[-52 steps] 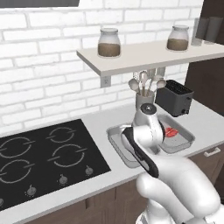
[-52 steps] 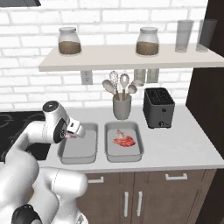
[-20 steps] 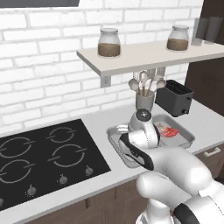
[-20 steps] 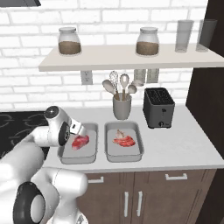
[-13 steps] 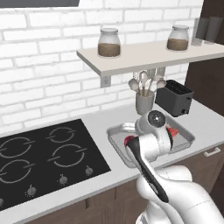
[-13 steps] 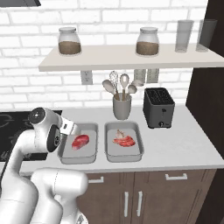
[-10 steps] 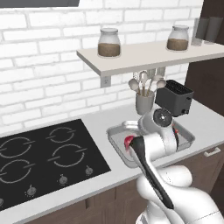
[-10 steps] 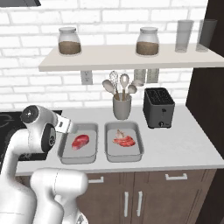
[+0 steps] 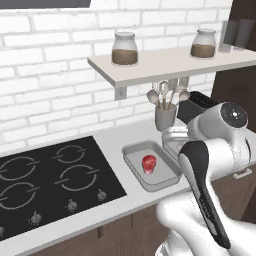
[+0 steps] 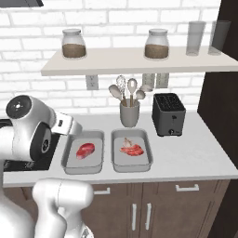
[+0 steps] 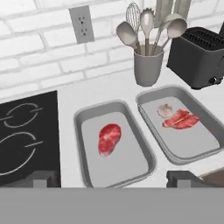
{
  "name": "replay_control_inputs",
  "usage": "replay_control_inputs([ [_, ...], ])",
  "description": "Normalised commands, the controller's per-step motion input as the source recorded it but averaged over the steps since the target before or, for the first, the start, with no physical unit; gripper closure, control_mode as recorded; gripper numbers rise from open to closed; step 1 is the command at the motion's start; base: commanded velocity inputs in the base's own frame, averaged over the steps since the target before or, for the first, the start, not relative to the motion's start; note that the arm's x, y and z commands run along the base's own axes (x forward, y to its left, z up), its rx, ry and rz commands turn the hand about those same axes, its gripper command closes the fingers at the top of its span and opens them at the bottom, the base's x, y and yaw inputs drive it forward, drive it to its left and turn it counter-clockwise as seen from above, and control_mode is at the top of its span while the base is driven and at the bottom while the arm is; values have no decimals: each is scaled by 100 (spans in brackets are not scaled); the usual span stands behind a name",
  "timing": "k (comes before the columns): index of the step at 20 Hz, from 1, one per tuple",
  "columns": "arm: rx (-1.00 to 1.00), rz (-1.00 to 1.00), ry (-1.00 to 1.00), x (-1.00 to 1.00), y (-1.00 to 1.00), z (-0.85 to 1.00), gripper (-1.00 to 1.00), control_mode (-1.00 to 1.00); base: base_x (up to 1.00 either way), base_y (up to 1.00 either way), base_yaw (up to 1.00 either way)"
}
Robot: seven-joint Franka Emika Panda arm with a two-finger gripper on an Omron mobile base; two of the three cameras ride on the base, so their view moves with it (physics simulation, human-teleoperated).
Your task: Place one garlic and one steak in each tupperware on the nearby counter, to pack two identical lunches.
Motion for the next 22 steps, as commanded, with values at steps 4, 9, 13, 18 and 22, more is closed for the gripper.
replay_control_inputs([
  [4,0,21,-7,-74,-36,0,-100,-100,0,0,0],
  [9,-9,10,-19,-99,0,0,-100,-100,0,0,0],
  [13,-9,1,-13,-74,0,-1,-100,100,-25,0,0],
  [18,0,0,0,0,0,0,-100,100,-100,0,0],
  [22,0,0,0,0,0,0,-100,100,-100,-47,-13],
])
